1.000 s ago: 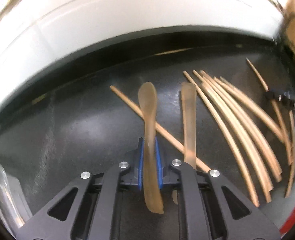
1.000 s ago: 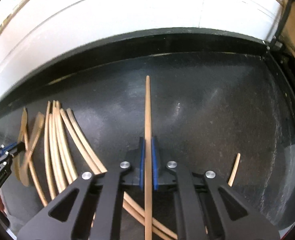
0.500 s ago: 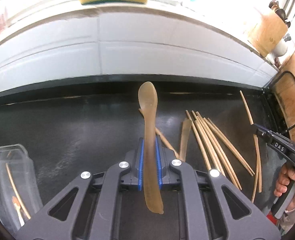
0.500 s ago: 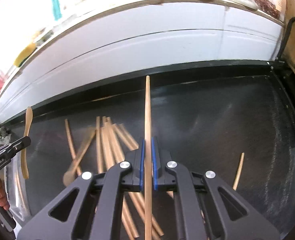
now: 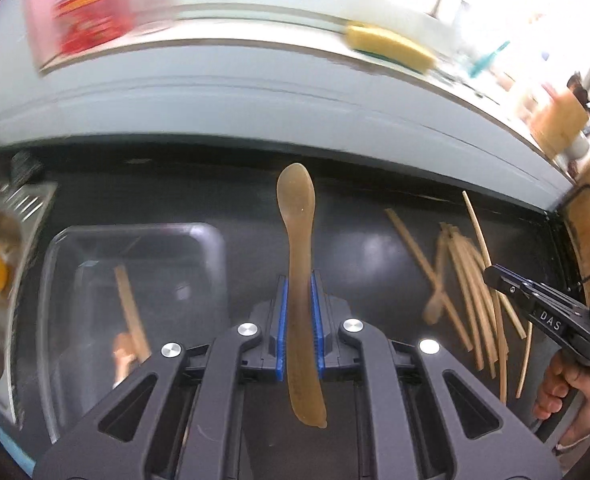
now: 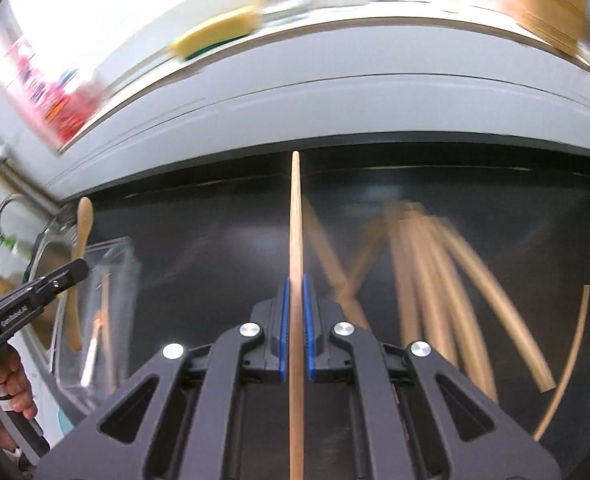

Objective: Organize utensils
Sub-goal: 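Carry the chopstick and amber spoon over the clear tray with both grippers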

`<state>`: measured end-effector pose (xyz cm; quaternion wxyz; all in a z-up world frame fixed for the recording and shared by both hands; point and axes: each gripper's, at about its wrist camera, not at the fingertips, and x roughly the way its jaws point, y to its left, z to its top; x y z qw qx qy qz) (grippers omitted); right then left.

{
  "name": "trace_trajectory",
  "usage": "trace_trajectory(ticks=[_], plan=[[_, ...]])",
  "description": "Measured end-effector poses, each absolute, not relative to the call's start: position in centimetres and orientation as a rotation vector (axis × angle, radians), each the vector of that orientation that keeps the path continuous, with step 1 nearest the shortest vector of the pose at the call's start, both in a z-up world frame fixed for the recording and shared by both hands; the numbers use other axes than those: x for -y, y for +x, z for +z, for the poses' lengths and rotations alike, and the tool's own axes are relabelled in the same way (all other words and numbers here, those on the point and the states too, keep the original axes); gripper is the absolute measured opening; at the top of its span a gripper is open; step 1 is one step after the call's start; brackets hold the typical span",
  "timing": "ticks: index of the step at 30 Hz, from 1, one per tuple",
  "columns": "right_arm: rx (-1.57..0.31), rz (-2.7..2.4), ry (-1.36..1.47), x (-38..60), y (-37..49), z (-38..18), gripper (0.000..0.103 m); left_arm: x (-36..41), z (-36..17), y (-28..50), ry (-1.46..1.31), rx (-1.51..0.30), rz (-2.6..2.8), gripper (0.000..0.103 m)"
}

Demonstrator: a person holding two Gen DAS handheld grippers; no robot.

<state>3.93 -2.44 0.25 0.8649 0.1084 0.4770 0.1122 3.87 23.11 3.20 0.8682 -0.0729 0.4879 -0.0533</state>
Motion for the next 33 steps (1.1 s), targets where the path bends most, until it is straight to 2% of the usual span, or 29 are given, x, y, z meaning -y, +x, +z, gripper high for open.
trace_trajectory(ticks=[14, 26, 33], plan=[[-1.042, 0.416, 0.209, -16.6, 1.3, 0.3, 0.007, -36.9, 1.6, -2.7, -0.192, -1.052, 0.020, 0.010], [-1.081, 0.418, 0.134, -24.5, -0.2, -2.1, 0.007, -40.5, -0.5, -2.2, -0.203, -1.098, -0.043, 0.010], [-1.086, 0.391, 0.094, -25.4, -0.7, -2.8, 0.008, -40.7, -1.2, -1.1, -0.213, -1.103, -0.083, 0.010]])
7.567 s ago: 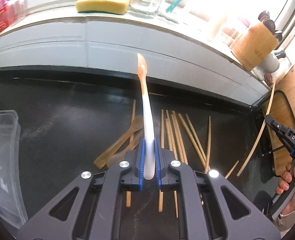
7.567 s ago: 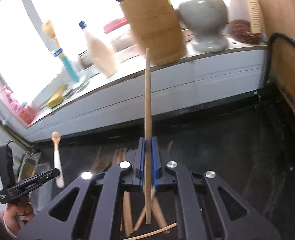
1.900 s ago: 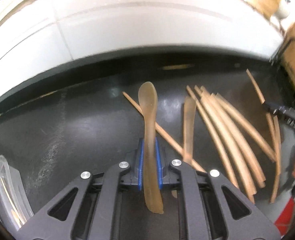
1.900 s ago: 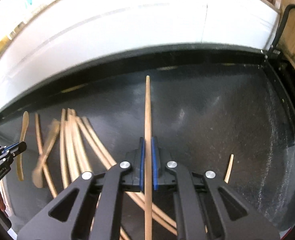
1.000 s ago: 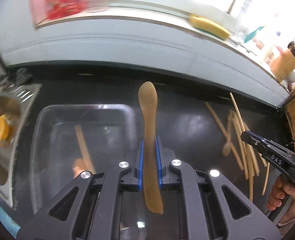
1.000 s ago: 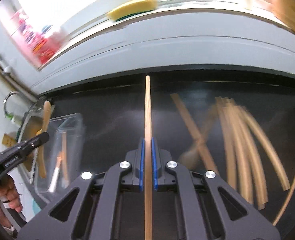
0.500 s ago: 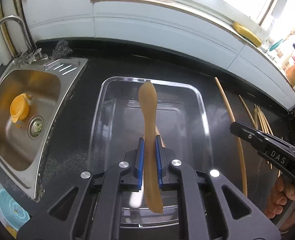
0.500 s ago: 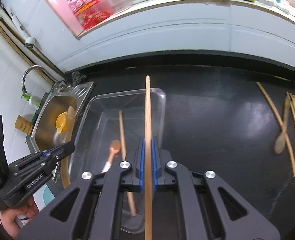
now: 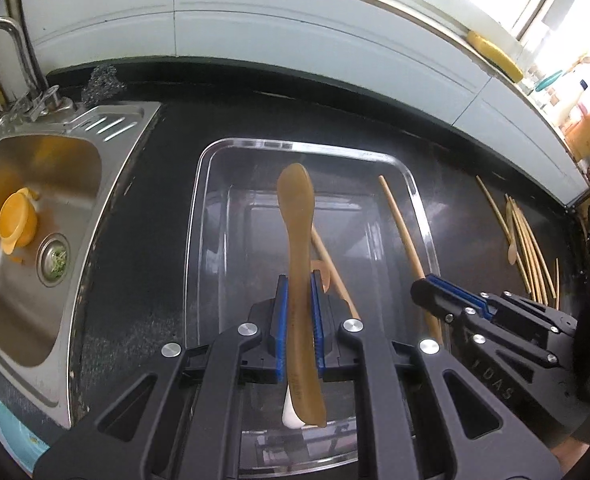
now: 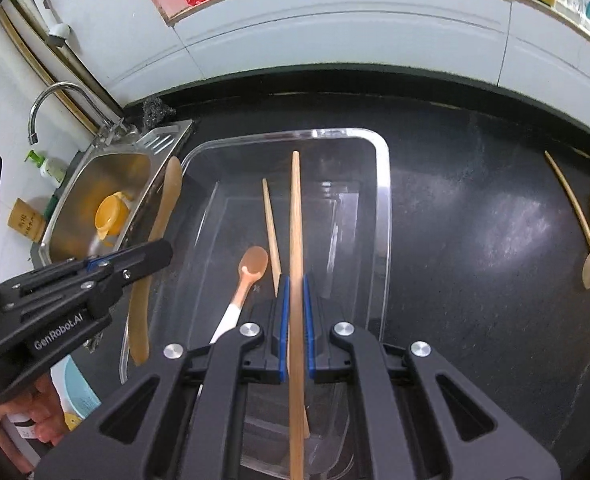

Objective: Organize utensils
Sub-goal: 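Carry the chopstick and amber spoon over the clear tray with both grippers, then open both grippers to release the items into the tray and withdraw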

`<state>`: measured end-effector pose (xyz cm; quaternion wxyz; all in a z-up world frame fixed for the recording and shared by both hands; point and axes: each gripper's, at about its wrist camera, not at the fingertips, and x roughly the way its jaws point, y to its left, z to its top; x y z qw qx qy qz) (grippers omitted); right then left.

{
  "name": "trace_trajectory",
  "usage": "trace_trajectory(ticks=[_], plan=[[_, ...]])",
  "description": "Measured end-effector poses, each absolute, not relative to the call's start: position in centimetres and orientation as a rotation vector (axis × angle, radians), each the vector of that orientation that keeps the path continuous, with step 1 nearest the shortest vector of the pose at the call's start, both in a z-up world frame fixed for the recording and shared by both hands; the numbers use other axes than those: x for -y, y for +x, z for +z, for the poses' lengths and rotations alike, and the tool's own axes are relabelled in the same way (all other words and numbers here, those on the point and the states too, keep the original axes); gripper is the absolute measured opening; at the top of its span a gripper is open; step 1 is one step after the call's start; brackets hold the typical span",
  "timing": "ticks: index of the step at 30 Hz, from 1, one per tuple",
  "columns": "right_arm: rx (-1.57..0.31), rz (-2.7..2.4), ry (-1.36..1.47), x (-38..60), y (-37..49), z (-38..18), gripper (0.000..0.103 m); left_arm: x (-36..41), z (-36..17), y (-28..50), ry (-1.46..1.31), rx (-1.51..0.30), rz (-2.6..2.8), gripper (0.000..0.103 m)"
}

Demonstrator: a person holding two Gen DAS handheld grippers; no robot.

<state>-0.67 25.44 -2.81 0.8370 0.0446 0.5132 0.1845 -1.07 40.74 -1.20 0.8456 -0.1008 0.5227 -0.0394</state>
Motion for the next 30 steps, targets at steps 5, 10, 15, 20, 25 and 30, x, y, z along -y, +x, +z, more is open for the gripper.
trace_trajectory(ticks=[5, 10, 15, 20, 25, 30], plan=[[-1.075, 0.368, 0.089, -25.7, 1.0, -2.4, 0.008, -41.1, -1.3, -0.3, -0.214, -1.108, -0.093, 0.010], [-1.079, 0.352, 0.110, -25.9, 2.4, -2.6, 0.008, -41.5, -2.2, 0.1, -0.221, -1.136, -0.093, 0.010], [-1.107, 0.359, 0.101, -26.4, 2.0, -3.9, 0.008, -42.0, -3.1, 0.4, -0.228, -1.155, -0.086, 0.010], [-1.107, 0.361, 0.101, -26.5, 2.3, -4.0, 0.008, -42.3, -3.2, 0.5, -0.236, -1.158, -0.075, 0.010], [-1.108, 0.362, 0.095, -26.7, 2.3, -4.1, 0.008, -42.5, -3.4, 0.6, -0.247, -1.159, -0.074, 0.010], [-1.105, 0.362, 0.094, -26.8, 2.4, -4.1, 0.008, -42.7, -3.5, 0.6, -0.251, -1.166, -0.075, 0.010]])
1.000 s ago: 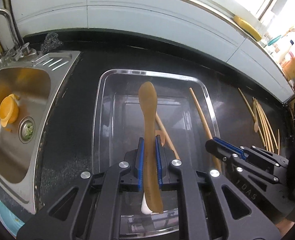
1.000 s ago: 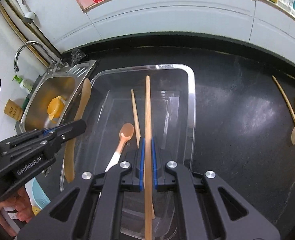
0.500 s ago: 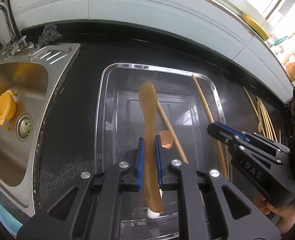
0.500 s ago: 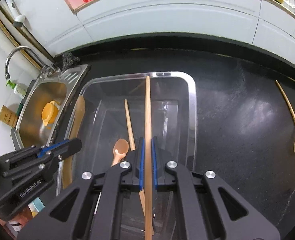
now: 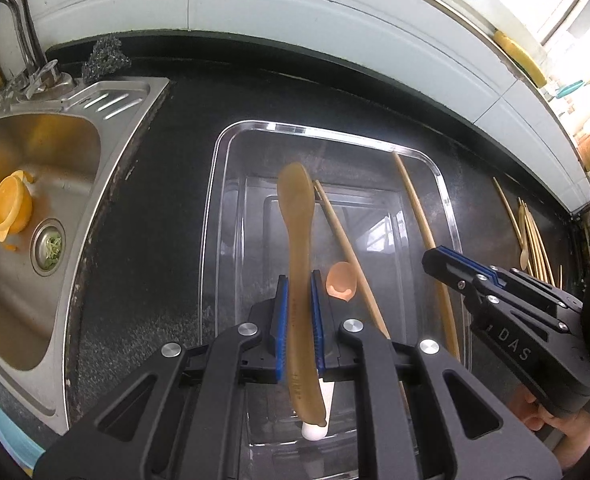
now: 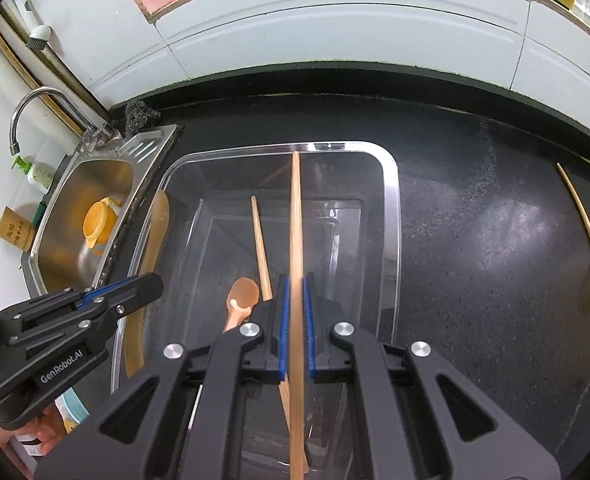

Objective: Organize utensils
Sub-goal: 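Open both grippers to release the items into the tray and withdraw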

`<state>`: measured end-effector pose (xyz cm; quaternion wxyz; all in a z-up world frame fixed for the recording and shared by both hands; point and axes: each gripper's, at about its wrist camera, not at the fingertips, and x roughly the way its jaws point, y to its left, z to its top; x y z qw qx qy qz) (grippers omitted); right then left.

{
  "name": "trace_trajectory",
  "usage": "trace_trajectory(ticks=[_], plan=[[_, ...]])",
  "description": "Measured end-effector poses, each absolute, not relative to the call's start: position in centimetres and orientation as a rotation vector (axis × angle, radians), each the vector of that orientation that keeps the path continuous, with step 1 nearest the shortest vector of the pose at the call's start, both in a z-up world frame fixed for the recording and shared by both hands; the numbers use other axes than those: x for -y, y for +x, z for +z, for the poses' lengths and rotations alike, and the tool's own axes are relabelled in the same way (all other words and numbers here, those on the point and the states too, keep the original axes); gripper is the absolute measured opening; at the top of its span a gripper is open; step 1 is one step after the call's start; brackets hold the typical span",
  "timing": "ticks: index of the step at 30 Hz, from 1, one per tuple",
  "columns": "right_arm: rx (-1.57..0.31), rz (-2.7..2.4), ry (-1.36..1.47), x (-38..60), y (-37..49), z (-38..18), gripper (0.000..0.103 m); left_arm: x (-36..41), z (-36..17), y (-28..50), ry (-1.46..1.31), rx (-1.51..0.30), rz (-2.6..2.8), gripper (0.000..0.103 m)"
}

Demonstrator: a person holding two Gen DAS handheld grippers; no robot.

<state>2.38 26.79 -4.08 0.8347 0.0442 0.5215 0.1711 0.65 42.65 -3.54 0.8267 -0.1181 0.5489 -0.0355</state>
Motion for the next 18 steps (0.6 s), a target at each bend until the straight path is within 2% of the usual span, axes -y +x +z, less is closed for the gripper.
trace_trajectory(ticks=[5, 6, 7, 8, 9, 11, 18], plan=[[-1.076, 0.335, 0.098, -25.9, 2.8, -3.5, 0.008, -43.1, -3.0, 1.0, -0.243, -1.171, -0.041, 0.013], [-1.061, 0.319, 0.089, -25.7, 2.9, -3.2, 0.010, -43.3, -2.8, 1.0, -0.246, -1.171, -0.027, 0.030], [-1.035, 0.288, 0.071, -25.2, 3.1, -2.6, 0.031, -43.7, -2.3, 1.0, -0.259, -1.154, -0.011, 0.073], [-1.008, 0.257, 0.065, -24.5, 3.3, -2.1, 0.056, -44.0, -1.8, 1.0, -0.265, -1.131, 0.007, 0.094], [-0.968, 0.216, 0.071, -23.6, 3.4, -1.5, 0.096, -44.5, -0.9, 0.8, -0.268, -1.089, 0.039, 0.097], [-0.894, 0.158, 0.102, -22.0, 3.4, -0.4, 0.096, -45.0, 0.2, 0.8, -0.275, -1.068, 0.050, 0.097], [-0.880, 0.096, 0.114, -18.4, 3.3, 0.2, 0.096, -45.0, 2.4, 0.6, -0.290, -1.021, 0.092, 0.097]])
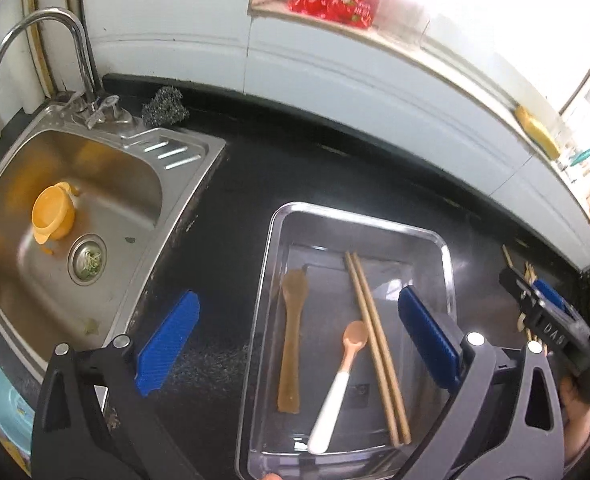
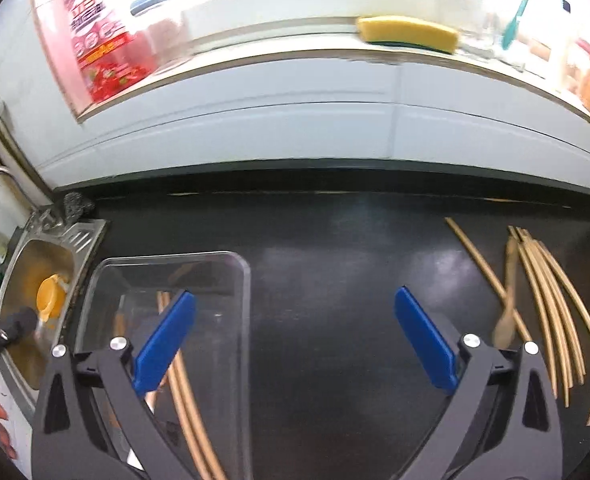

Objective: Organize utensils
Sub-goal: 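Open both grippers to release the items into the tray and withdraw, then grasp a chopstick with the right gripper while the left grasps an amber spoon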

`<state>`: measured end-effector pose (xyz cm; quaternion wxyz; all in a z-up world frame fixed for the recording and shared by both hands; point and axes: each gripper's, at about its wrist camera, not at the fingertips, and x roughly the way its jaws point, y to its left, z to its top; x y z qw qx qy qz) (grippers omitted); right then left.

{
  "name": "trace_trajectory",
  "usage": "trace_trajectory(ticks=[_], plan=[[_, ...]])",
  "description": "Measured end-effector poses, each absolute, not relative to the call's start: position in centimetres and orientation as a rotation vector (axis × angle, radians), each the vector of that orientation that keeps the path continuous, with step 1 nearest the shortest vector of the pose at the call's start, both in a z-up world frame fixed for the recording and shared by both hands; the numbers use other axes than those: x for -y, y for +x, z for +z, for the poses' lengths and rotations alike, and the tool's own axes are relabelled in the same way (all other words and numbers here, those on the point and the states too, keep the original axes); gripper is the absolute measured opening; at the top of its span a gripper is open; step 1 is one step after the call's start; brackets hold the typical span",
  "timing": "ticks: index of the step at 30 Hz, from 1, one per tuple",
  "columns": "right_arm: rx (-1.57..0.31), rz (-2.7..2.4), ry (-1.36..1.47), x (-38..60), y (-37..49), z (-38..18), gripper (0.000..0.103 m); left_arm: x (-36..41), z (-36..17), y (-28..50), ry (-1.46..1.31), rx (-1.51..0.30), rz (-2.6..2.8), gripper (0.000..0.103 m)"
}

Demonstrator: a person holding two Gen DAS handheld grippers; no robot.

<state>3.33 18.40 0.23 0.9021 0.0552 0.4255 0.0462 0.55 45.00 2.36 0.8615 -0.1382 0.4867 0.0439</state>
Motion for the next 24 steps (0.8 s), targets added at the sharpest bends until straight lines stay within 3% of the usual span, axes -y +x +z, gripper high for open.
trace_trajectory(ticks=[8, 24], plan=[[-0.898, 0.019, 0.153, -12.5, 1.1, -0.3, 0.096, -38.9, 3.5, 2.1, -0.238, -1.007, 0.002, 0.097], [-0.947, -0.383, 0.301, 14.9, -8.1, -3.9, 0.096, -13.0, -0.7, 5.6, -0.072, -1.110, -0.309, 0.097]])
